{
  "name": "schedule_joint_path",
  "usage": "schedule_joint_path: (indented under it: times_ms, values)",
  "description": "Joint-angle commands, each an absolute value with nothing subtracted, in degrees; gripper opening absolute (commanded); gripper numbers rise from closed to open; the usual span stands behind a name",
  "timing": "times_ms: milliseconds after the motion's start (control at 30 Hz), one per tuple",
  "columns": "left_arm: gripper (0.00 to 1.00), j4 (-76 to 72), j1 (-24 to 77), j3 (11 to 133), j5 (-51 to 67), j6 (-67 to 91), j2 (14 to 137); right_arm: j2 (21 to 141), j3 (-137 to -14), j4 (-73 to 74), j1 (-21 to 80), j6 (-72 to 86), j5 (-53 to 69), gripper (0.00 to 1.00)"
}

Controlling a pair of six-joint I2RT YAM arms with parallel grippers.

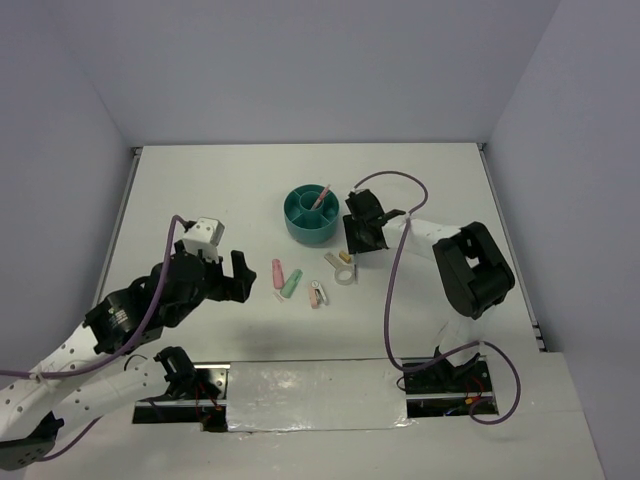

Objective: Sort the stationery into containers
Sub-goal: Pick up the pen from the center of the board.

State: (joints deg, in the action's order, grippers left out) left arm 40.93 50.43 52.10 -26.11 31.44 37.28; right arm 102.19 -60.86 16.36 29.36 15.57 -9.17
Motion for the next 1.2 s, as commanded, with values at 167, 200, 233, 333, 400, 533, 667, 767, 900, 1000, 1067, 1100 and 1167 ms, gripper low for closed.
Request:
schedule_joint_path:
  times_ms: [167, 200, 233, 333, 400, 533, 667, 767, 900, 1000, 1067, 1100, 1167]
  values:
    - [0.99, 37.9, 50.3, 51.6, -24.7, 29.6, 36.4, 103.3, -63.7, 17.0, 30.5, 15.9, -9.8, 0.48]
    - [0.99, 38.0, 50.3, 51.5, -24.7, 29.5, 36.4, 103.4, -63.7, 17.5, 30.7, 16.0, -9.8, 0.47]
    - [0.99, 38.1, 50.3, 51.6, -24.7, 29.6, 36.3, 103.5, -63.8, 17.9, 30.8, 16.2, -10.5, 0.46]
    - [0.99, 38.0, 50.3, 51.5, -24.6, 29.6, 35.9, 103.4, -63.6, 20.1, 31.3, 17.0, -11.2, 0.45]
    - [0.99, 37.8, 50.3, 51.4, -24.4, 29.5, 35.7, 102.7, -62.2, 20.8, 31.6, 17.7, -11.9, 0.45]
    - [0.99, 37.7, 50.3, 51.5, -24.1, 29.4, 35.7, 100.6, -59.0, 20.2, 32.1, 18.8, -12.0, 0.45]
    - [0.99, 37.7, 50.2, 51.5, -23.9, 29.3, 35.8, 101.2, -57.3, 20.0, 32.3, 19.2, -11.1, 0.37]
    - [0.99, 37.6, 50.2, 51.4, -23.7, 29.4, 35.6, 101.5, -56.9, 20.6, 32.6, 19.6, -10.8, 0.31]
    - [0.99, 37.5, 50.2, 51.4, -23.6, 29.3, 35.5, 101.3, -56.3, 21.3, 32.6, 20.0, -11.0, 0.24]
    - [0.99, 37.5, 50.2, 51.5, -23.6, 29.2, 35.8, 100.8, -55.5, 21.4, 32.6, 20.0, -10.9, 0.09]
    - [0.99, 37.5, 50.2, 51.5, -23.6, 29.2, 35.8, 100.7, -55.0, 21.4, 32.6, 20.1, -11.0, 0.0]
    - [0.99, 37.5, 50.2, 51.5, -23.6, 29.3, 35.8, 100.5, -54.7, 21.3, 32.6, 19.9, -10.6, 0.0]
    - [0.99, 37.5, 50.2, 51.5, -23.6, 29.3, 35.8, 99.9, -54.3, 20.6, 32.6, 19.6, -10.0, 0.0]
